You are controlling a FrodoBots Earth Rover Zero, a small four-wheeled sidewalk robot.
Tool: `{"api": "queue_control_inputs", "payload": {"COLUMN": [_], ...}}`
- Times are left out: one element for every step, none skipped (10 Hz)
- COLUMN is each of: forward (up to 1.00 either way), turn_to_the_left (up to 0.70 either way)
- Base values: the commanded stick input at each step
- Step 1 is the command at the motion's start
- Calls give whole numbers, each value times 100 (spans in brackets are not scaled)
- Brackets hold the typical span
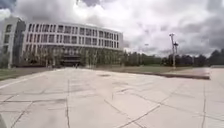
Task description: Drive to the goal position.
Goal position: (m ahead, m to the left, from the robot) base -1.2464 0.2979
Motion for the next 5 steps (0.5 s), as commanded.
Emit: {"api": "queue_control_inputs", "payload": {"forward": [70,70,70,70,70], "turn_to_the_left": [0,0,0,0,0]}}
